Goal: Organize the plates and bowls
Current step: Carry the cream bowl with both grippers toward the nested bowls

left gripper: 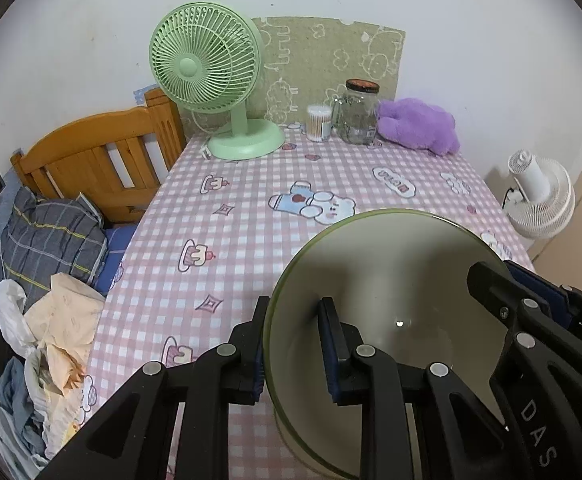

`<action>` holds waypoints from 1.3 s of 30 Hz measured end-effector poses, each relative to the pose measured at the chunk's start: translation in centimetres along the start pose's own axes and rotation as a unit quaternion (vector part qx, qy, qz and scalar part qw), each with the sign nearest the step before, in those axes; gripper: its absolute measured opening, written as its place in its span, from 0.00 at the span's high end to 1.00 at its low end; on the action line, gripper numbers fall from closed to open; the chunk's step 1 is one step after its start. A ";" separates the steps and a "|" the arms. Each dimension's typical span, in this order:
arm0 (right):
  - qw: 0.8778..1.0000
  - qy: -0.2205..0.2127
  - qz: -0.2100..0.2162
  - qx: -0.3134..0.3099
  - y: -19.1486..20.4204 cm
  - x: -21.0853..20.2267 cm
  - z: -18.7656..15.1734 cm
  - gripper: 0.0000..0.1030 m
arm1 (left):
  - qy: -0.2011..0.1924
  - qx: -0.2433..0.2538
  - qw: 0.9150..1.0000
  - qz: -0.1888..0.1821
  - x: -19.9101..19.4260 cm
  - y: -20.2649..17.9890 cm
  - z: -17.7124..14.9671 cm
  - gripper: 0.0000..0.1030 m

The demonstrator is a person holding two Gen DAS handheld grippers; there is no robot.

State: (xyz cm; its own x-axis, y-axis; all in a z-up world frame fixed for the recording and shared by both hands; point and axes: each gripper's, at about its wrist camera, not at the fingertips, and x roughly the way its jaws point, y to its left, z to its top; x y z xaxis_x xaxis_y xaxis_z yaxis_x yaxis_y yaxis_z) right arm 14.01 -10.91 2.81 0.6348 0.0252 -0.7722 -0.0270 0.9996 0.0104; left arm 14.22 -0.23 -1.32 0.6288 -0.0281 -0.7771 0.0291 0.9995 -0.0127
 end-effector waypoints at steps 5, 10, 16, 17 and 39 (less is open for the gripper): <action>1.000 0.018 0.005 0.000 0.5 0.6 -1.8 0.81 | 0.009 0.008 1.000 0.000 0.6 0.6 -1.8 0.79; 0.999 0.041 0.005 0.000 1.0 1.6 -3.3 0.81 | 0.030 0.012 0.999 -0.004 1.7 0.8 -3.2 0.79; 0.998 0.068 -0.001 -0.004 1.3 2.4 -4.1 0.81 | 0.057 0.001 0.998 -0.008 2.5 0.9 -4.0 0.80; 0.998 0.070 -0.002 -0.006 1.4 2.4 -4.2 0.81 | 0.058 0.002 0.998 -0.008 2.6 0.9 -4.1 0.80; 0.995 0.095 -0.008 -0.014 1.2 4.8 -3.7 0.81 | 0.090 0.001 0.996 0.000 4.0 0.7 -4.1 0.80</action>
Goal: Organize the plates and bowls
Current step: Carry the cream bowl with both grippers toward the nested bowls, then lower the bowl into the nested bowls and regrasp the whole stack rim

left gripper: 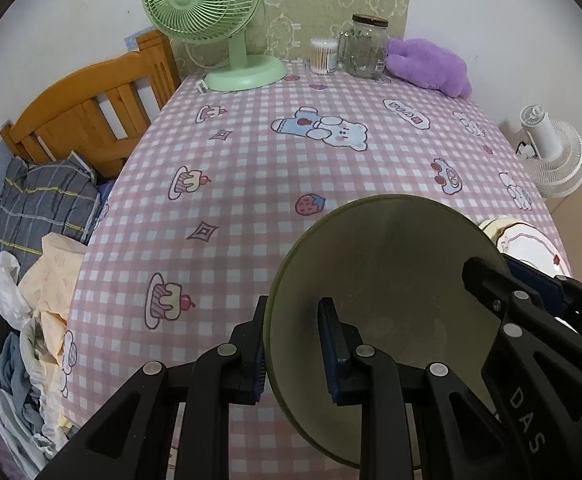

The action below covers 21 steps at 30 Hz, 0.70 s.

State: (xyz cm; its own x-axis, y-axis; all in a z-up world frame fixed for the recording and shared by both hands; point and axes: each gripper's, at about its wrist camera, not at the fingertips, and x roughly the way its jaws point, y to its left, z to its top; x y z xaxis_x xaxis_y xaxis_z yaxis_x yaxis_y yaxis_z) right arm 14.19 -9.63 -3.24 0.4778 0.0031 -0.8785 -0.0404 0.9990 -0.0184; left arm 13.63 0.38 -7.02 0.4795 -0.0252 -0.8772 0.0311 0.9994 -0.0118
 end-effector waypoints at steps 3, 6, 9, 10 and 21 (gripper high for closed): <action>1.000 0.009 0.002 0.007 -0.6 0.5 -0.1 0.81 | 0.013 0.002 1.000 -0.001 0.7 -0.5 0.0 0.80; 1.000 0.015 0.008 0.014 -1.0 0.8 -0.3 0.81 | 0.005 0.011 1.000 0.009 0.7 -1.1 0.1 0.80; 1.000 0.012 0.011 0.013 -1.2 0.9 -0.3 0.81 | 0.002 0.013 1.000 0.016 0.8 -1.2 0.1 0.80; 1.000 0.011 0.011 0.013 -1.1 0.9 -0.3 0.81 | 0.003 0.012 1.000 0.018 0.8 -1.2 0.1 0.80; 0.999 0.015 0.024 0.033 -1.6 0.5 -0.8 0.81 | 0.007 0.015 1.000 -0.017 0.6 -0.9 0.0 0.61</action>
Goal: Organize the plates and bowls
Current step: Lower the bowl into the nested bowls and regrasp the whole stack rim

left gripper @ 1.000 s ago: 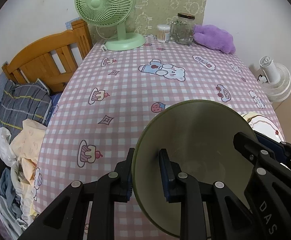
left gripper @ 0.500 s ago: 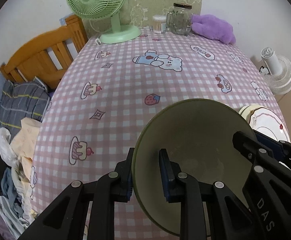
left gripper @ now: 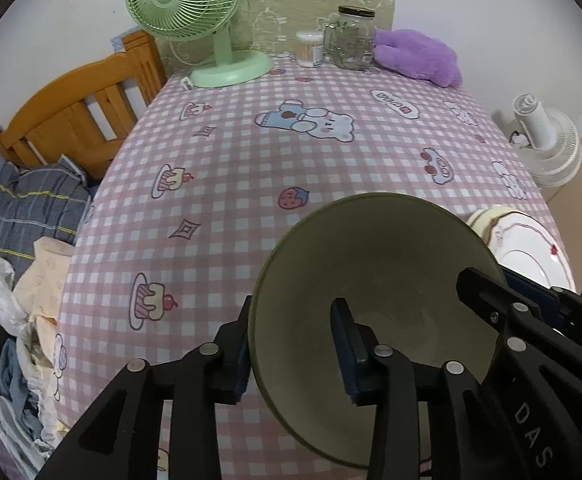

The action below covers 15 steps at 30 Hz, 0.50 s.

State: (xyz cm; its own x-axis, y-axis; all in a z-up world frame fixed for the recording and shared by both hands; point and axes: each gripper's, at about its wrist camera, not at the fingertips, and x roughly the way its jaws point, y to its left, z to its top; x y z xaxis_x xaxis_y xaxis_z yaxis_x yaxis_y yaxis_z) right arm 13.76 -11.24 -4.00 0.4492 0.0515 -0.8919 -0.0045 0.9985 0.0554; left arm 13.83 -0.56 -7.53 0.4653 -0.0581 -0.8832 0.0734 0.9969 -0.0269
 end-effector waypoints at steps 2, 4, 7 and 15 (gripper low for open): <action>1.000 -0.005 -0.002 0.008 -0.1 -0.4 0.0 0.81 | -0.004 0.005 1.000 -0.010 -0.3 0.0 0.1 0.49; 1.000 -0.013 0.000 0.017 -0.5 -0.9 0.1 0.73 | -0.018 0.016 1.000 -0.014 -0.9 -0.1 0.5 0.36; 0.999 -0.022 0.008 0.035 -1.0 -1.4 0.2 0.35 | -0.022 0.026 0.999 -0.024 -1.1 -0.1 0.8 0.24; 0.999 -0.015 0.012 0.042 -1.2 -0.8 0.7 0.32 | 0.003 0.005 0.998 -0.067 0.6 0.6 1.1 0.22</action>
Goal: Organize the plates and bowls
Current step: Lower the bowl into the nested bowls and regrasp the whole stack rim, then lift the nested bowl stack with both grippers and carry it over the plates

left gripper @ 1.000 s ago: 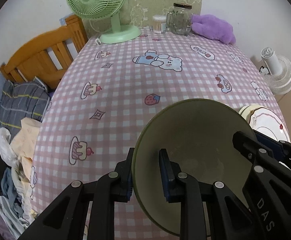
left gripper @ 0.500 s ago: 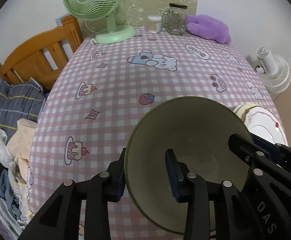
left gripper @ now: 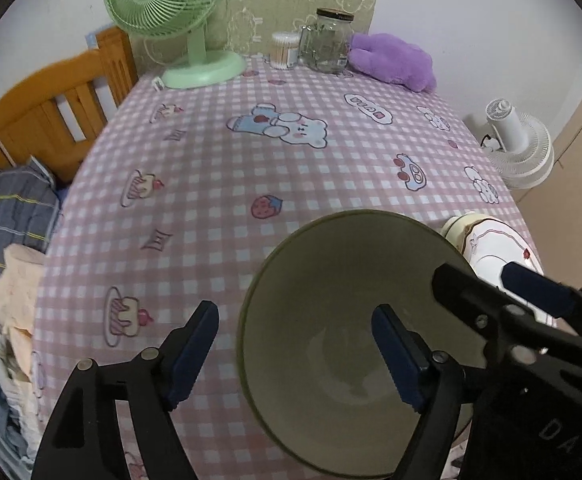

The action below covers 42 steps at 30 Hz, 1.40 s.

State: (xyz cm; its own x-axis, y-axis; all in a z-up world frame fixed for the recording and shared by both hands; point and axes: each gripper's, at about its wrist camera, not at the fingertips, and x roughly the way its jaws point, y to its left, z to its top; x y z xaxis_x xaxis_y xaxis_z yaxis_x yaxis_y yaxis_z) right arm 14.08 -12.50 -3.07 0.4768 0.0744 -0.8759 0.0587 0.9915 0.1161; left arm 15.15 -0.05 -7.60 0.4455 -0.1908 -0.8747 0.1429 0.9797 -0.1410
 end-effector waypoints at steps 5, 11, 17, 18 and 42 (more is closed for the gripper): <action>1.000 0.025 0.013 0.006 -0.3 2.2 0.0 0.32 | 0.012 -0.006 1.000 -0.009 0.8 0.1 -0.3 0.22; 0.997 0.051 0.054 0.010 -0.6 4.6 0.5 0.38 | 0.023 -0.021 0.999 0.016 1.2 0.2 -0.3 0.22; 0.991 0.086 0.099 0.009 -0.9 6.5 0.3 0.53 | 0.041 -0.019 0.998 0.040 1.8 -0.8 -0.5 0.22; 0.989 0.094 0.111 0.010 -1.0 6.8 0.3 0.55 | 0.043 -0.016 0.998 0.047 1.7 -0.9 -0.5 0.22; 0.989 0.100 0.104 0.019 -0.5 6.9 0.1 0.61 | 0.047 -0.019 0.998 -0.040 3.1 0.6 -0.6 0.36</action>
State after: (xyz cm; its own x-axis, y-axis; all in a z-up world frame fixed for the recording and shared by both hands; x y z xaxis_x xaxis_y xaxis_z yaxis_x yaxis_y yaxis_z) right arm 17.45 -12.52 -9.06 0.2996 0.2988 -0.9061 0.0126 0.9484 0.3170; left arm 16.08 -0.04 -10.68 0.3479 -0.2644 -0.8995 0.1412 0.9632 -0.2286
